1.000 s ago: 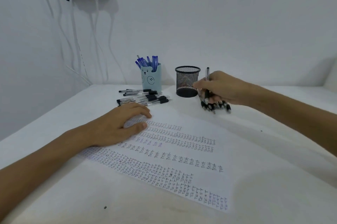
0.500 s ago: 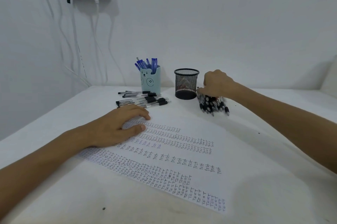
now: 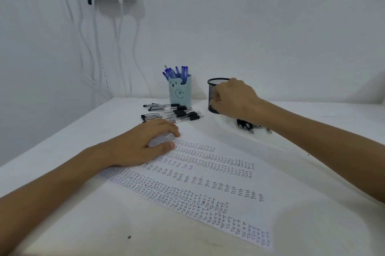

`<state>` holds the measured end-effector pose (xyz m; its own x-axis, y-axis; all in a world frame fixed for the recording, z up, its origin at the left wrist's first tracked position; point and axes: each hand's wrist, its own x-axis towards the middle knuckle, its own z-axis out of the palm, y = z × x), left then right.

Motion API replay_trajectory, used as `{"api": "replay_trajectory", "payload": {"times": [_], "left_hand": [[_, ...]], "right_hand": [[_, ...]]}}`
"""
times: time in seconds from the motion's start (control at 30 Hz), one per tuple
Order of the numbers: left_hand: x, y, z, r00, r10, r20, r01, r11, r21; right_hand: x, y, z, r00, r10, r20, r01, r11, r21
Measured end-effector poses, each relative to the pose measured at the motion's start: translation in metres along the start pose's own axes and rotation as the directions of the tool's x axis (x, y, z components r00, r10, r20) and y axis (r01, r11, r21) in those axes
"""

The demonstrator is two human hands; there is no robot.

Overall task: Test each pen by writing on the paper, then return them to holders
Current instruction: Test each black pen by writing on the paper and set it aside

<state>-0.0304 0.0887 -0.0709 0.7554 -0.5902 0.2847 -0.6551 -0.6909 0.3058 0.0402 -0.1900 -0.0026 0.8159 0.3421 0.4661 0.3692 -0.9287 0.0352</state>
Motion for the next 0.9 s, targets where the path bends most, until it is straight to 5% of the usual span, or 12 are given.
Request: {"api": "replay_trajectory", "payload": {"times": [0.2, 0.53, 0.7, 0.9], "left_hand": [[0.000, 0.003, -0.002, 1.000, -0.014, 0.009, 0.014, 1.000, 0.007], [0.000, 0.004, -0.005, 1.000, -0.018, 0.013, 0.018, 0.999, 0.030], [-0.003, 0.010, -0.006, 0.999, -0.034, 0.021, 0.033, 0.998, 0.053], [-0.004, 0.031, -0.006, 0.997, 0.026, 0.068, -0.027, 1.000, 0.014]], "right_hand": [[0.008, -0.036, 0.024, 0.925, -0.368, 0.098, 0.356, 0.927, 0.123], [0.011, -0.036, 0.034, 0.826, -0.555, 0.098, 0.556, 0.831, 0.012], [0.003, -0.018, 0.028, 0.870, -0.493, 0.019, 0.486, 0.862, 0.143], [-0.017, -0.010, 0.016, 0.979, -0.190, -0.077, 0.205, 0.911, 0.359]]}}
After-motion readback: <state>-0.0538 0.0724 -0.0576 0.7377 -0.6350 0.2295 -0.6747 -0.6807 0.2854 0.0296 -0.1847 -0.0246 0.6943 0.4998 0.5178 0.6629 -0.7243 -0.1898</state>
